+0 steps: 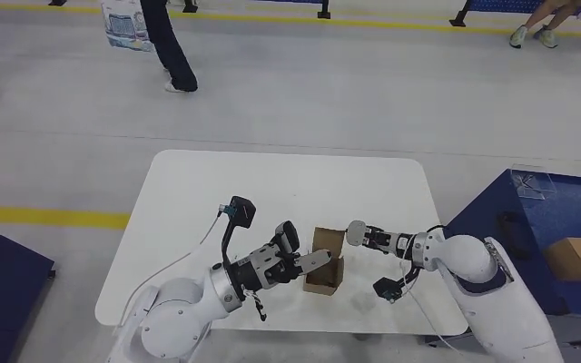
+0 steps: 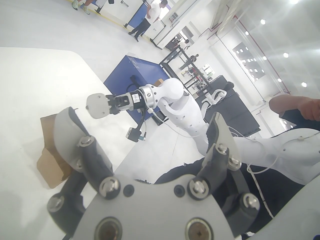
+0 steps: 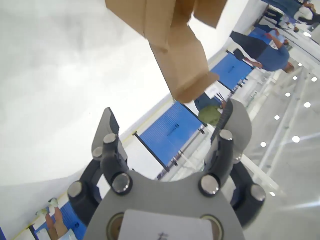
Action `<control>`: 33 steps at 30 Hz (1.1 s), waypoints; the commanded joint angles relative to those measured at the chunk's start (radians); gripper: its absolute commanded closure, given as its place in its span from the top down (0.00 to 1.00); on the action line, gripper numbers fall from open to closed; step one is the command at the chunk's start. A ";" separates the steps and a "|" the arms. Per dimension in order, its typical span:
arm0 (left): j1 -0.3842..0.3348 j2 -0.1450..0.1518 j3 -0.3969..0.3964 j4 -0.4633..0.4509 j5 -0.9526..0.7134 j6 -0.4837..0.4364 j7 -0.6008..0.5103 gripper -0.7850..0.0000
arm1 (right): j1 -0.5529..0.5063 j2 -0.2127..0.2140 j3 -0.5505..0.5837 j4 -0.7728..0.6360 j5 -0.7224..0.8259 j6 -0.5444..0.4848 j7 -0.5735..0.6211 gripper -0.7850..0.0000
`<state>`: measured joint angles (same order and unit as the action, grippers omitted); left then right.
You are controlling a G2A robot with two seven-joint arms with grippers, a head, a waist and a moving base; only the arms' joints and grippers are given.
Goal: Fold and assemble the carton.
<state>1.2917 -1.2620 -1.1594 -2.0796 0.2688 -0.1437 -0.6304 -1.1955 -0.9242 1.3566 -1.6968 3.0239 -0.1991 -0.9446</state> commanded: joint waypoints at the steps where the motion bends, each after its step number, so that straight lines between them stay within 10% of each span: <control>1: 0.000 0.000 0.000 0.000 0.000 0.000 0.000 1.00 | 0.012 0.000 -0.007 0.003 -0.001 -0.022 -0.013 1.00; 18: 0.012 -0.004 0.002 0.032 -0.110 0.056 0.005 1.00 | 0.009 0.001 -0.001 0.008 -0.037 -0.004 0.020 1.00; 26: -0.146 -0.006 0.017 0.217 -0.135 0.464 -0.114 1.00 | -0.113 0.024 0.104 -0.023 -0.542 0.264 0.430 1.00; 33: -0.197 -0.006 0.096 0.354 -0.031 0.586 -0.161 1.00 | -0.285 0.023 0.083 -0.073 -1.148 0.185 0.910 1.00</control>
<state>1.1021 -1.2689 -1.0814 -1.7414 0.2034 0.4361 -0.7784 -1.4678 -0.8999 1.4483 -1.7724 1.9662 -0.0035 -0.1000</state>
